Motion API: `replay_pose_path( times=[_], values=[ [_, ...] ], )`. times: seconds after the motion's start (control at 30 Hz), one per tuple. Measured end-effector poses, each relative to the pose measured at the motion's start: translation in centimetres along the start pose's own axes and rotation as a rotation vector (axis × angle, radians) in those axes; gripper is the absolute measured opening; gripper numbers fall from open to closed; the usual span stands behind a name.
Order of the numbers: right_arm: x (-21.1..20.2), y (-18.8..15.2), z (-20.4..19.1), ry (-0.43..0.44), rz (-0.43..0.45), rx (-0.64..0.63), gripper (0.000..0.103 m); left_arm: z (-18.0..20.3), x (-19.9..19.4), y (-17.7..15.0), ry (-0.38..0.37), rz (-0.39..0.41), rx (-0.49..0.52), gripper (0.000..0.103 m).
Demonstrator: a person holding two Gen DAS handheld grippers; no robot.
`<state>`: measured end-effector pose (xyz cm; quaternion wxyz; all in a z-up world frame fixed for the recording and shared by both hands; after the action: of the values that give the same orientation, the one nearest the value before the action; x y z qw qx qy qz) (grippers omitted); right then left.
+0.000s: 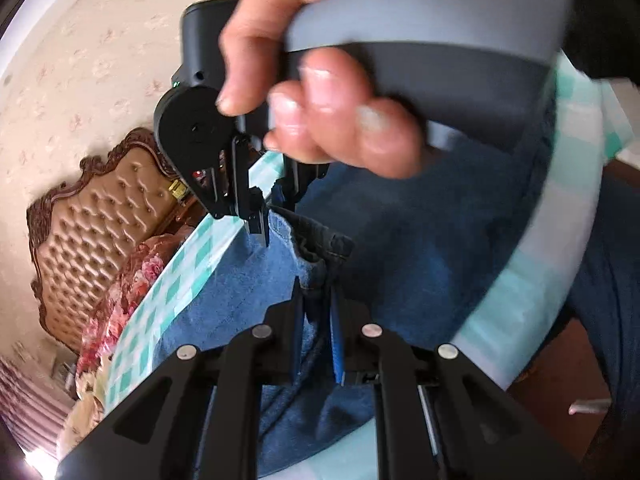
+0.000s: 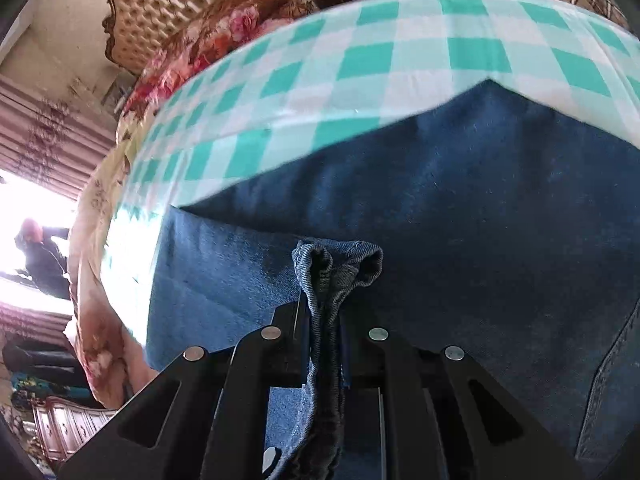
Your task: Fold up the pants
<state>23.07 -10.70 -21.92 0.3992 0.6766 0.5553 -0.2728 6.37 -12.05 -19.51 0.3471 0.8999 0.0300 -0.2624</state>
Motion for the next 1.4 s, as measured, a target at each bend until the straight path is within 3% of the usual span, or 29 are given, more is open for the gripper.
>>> replay_pose_path(
  times=[0.13,0.4,0.5,0.53,0.57,0.63,0.7,0.8,0.83,0.93,1.0,1.1,1.13,1.27,1.4],
  values=[
    [-0.5,0.5,-1.2,0.011,0.027,-0.031,0.013,-0.5,0.0,0.6,0.027,0.011,0.001,0.012],
    [1.3,0.2,0.0,-0.096,0.027,-0.107,0.012,2.7,2.6,0.1,0.0,-0.039,0.059,0.014],
    [1.3,0.3,-0.3,-0.162,0.048,-0.151,0.015,1.6,1.9,0.4,-0.082,-0.034,-0.07,0.037],
    [1.0,0.2,-0.2,-0.17,0.055,-0.156,0.019,0.6,1.2,0.5,-0.091,-0.018,-0.115,0.051],
    [0.6,0.1,-0.4,-0.192,0.073,-0.158,0.025,-0.7,0.4,0.3,-0.091,-0.008,-0.165,0.054],
    [-0.8,-0.3,-0.8,-0.231,0.119,-0.166,0.028,-4.7,-1.5,-1.8,-0.039,-0.015,-0.296,0.054],
    [-2.3,-1.3,-1.2,-0.28,0.162,-0.161,0.042,-9.1,-3.3,-6.0,0.071,-0.043,-0.414,0.059],
    [-4.6,-2.8,-2.3,-0.407,0.263,-0.198,0.043,-13.1,-4.9,-13.9,0.229,-0.147,-0.499,0.059],
    [-4.9,-3.4,-3.1,-0.402,0.285,-0.227,0.043,-13.7,-4.9,-15.8,0.253,-0.183,-0.503,0.059],
    [-4.2,-4.2,-4.7,-0.45,0.311,-0.323,0.041,-14.5,-4.2,-19.6,0.297,-0.253,-0.451,0.059],
    [-2.3,-4.4,-5.1,-0.536,0.282,-0.404,0.029,-14.7,-3.8,-19.3,0.303,-0.234,-0.409,0.059],
    [-0.6,-4.6,-3.4,-0.623,0.229,-0.426,0.023,-14.2,-3.1,-17.5,0.33,-0.196,-0.278,0.059],
    [0.2,-4.9,-2.0,-0.658,0.191,-0.416,0.023,-13.7,-2.9,-16.7,0.339,-0.191,-0.237,0.059],
    [0.5,-5.0,-1.9,-0.664,0.208,-0.451,0.023,-12.6,-1.2,-14.4,0.334,-0.157,-0.138,0.059],
    [0.9,-4.9,-1.9,-0.709,0.199,-0.474,0.023,-11.5,1.3,-14.8,0.334,-0.202,0.026,0.06]
  ],
)
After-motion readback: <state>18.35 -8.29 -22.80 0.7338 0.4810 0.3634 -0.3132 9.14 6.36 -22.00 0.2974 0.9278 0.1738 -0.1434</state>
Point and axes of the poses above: each gripper's, at about its wrist camera, not at the fingertips, and x roughly the way its jaws point, z to its right, y to its top, the point moved 10 cm from there along x, roughly the way its jaws point, and after that the axes turned 4 degrees about y, right-handed, at the moved point
